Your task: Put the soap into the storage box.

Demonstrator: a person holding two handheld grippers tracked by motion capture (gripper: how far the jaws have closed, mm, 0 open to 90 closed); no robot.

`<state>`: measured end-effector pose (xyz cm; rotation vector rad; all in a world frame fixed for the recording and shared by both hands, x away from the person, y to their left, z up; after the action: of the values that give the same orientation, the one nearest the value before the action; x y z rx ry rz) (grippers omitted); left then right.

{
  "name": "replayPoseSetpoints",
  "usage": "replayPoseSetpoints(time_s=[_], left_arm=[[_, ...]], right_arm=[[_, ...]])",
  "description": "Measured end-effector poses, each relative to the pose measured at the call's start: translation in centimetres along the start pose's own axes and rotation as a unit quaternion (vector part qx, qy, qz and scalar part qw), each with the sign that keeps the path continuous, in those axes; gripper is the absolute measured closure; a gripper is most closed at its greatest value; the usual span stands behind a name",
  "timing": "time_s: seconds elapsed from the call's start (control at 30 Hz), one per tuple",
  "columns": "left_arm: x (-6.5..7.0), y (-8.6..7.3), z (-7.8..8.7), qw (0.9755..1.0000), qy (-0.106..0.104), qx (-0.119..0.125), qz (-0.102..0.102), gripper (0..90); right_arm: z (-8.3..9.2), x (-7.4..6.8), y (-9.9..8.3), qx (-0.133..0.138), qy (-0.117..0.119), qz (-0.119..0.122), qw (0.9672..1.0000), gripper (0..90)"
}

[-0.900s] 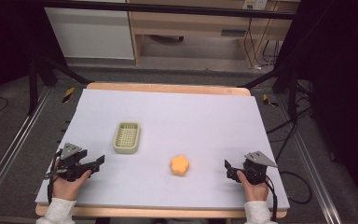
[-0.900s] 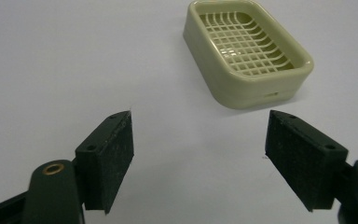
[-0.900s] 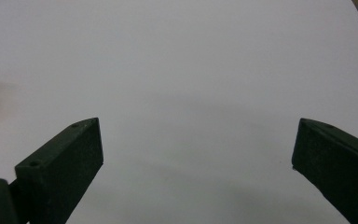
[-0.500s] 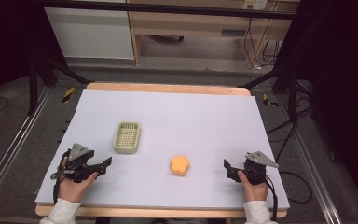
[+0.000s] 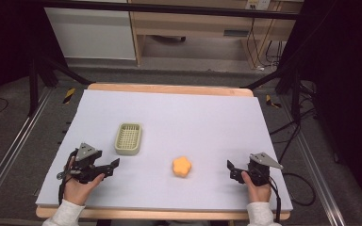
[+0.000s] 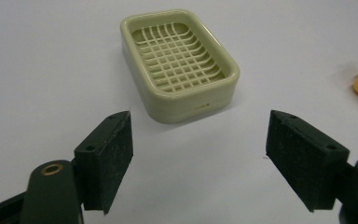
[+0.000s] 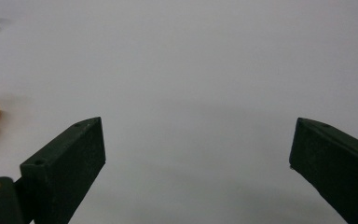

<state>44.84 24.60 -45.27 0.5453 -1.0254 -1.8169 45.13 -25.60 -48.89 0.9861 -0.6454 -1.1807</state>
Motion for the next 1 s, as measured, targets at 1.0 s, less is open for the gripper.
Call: replayPoseSetpoints(time_s=[1.0], left_arm=[[4.5, 3.1, -2.2, 0.9978, -0.047, -0.004, -0.048, 22.4]], right_arm=[[-0.1, 0.5, 0.2, -0.006, 0.000, -0.004, 1.0000, 4.1]])
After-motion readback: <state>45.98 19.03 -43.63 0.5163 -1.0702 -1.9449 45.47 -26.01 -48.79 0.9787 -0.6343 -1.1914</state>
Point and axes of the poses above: each handheld gripper's, and its own axes: z roughly backward along the jaws, y roughly out of its top, x roughly to its right, the point moved 2 cm from there along -z, roughly forward along the jaws, and after that the axes turned 2 degrees about x, right-handed, at the moved point
